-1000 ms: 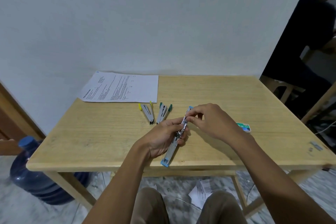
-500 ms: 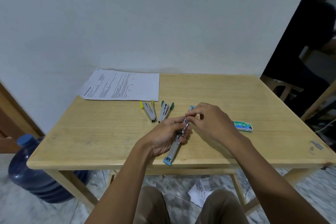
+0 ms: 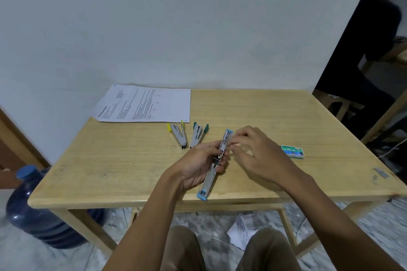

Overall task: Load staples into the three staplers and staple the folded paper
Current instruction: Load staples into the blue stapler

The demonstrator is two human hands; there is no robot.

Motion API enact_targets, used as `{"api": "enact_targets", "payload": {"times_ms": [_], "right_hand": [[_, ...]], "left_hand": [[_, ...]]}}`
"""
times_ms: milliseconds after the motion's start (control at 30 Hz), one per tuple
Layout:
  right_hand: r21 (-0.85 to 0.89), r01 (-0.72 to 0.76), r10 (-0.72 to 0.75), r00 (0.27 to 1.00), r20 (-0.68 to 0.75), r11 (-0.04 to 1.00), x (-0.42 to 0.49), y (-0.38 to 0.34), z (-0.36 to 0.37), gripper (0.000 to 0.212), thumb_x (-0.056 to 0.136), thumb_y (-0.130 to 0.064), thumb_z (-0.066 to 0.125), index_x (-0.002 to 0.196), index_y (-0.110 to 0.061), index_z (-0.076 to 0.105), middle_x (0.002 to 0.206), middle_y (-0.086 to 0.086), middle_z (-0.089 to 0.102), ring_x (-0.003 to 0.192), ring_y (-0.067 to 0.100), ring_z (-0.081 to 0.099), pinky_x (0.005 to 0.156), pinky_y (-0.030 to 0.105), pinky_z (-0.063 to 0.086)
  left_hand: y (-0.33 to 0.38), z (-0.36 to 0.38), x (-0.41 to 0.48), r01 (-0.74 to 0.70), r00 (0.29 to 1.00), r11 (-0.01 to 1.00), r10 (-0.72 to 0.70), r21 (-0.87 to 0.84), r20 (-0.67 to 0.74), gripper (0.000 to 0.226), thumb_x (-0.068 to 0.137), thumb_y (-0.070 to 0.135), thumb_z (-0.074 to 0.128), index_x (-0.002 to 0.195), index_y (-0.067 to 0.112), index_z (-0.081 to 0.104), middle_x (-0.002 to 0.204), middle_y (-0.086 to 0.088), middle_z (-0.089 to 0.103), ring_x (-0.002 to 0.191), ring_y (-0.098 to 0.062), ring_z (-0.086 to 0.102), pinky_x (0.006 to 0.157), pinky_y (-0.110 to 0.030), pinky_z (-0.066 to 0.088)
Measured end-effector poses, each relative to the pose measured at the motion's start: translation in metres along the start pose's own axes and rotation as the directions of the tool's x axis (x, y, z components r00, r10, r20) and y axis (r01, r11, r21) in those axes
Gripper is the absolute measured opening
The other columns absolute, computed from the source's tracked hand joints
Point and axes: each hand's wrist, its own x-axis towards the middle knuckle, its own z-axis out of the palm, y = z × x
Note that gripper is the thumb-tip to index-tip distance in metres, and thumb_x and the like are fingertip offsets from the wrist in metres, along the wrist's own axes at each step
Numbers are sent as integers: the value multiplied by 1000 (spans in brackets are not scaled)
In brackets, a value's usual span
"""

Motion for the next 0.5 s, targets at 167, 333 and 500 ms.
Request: {"api": "enact_targets", "payload": {"times_ms": [167,333,500], "right_hand": [[-193,129,-100,983,154,973,-4,1,-3,33,102,-45,40,129,-42,59,141,-13,40,129,7,35,88,28,29],[-361,158,-130,986,99,919,7,8,-9,50,96,-53,27,127,-35,62,140,-4,48,126,17,44,97,39,40],[-439,134,-112,991,76,888,16,12,-11,61,93,-57,16,127,-35,61,139,-2,50,125,19,47,95,40,41]], "left_hand": [[-1,-1,-1,-23,1000,999,23,48,6,40,96,-4,32,132,-12,48,79,-10,56,64,-15,47,59,-28,38],[-1,0,-1,-2,1000,1000,2,6,10,43,94,-4,32,135,-12,45,82,-11,50,65,-17,45,57,-26,38],[-2,-5,2,23,1000,1000,-23,-1,17,38,94,-2,33,125,-5,54,87,-13,47,67,-18,45,60,-28,38]]}}
